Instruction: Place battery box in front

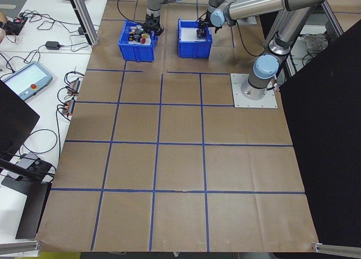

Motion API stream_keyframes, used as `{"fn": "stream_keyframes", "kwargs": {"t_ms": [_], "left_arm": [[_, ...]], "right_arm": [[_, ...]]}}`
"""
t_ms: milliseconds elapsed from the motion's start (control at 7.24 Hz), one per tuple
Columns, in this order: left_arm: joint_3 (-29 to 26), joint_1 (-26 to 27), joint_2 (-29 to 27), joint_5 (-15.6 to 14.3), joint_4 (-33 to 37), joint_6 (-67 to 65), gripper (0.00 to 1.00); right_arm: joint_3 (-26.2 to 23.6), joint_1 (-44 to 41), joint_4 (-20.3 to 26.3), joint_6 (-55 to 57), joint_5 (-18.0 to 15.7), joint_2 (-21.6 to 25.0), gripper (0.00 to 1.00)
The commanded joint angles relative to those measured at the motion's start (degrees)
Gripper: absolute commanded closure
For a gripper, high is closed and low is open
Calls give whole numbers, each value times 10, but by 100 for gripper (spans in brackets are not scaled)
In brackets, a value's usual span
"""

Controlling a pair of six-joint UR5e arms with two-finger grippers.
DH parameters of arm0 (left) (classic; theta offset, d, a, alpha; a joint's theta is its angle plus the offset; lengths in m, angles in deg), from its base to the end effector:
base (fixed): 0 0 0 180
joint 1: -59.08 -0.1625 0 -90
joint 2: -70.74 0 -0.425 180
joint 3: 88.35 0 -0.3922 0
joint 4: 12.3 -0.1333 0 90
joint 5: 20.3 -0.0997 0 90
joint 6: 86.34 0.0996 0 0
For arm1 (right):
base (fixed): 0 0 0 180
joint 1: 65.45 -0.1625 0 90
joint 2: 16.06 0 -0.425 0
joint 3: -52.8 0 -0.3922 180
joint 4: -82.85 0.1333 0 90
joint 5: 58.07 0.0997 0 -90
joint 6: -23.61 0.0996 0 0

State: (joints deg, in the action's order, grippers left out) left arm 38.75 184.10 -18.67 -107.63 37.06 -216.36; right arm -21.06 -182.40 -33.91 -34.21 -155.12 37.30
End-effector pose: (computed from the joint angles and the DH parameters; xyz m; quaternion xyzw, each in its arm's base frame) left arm -0.3525 -0.2627 0.2621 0.7360 -0.6756 -0.0184 0.0387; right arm 0.4392 -0.5966 0.2788 0.6694 -0.7384 0.0362 0.0737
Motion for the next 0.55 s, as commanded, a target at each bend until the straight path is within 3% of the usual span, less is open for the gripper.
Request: {"fn": "stream_keyframes", "kwargs": {"t_ms": [0,138,276,415], "left_arm": [[0,2,-22,-16,-33,-2,25],[0,2,-22,-15,-48,-2,42],[0,2,-23,-13,-65,-1,66],[0,3,-22,-11,-67,3,84]], "right_arm": [[-1,8,0,-5,-24,20,100],[-1,32,29,-22,-24,40,100],[-8,69,51,-83,-24,66,100],[-15,106,75,-136,-24,88,100]]}}
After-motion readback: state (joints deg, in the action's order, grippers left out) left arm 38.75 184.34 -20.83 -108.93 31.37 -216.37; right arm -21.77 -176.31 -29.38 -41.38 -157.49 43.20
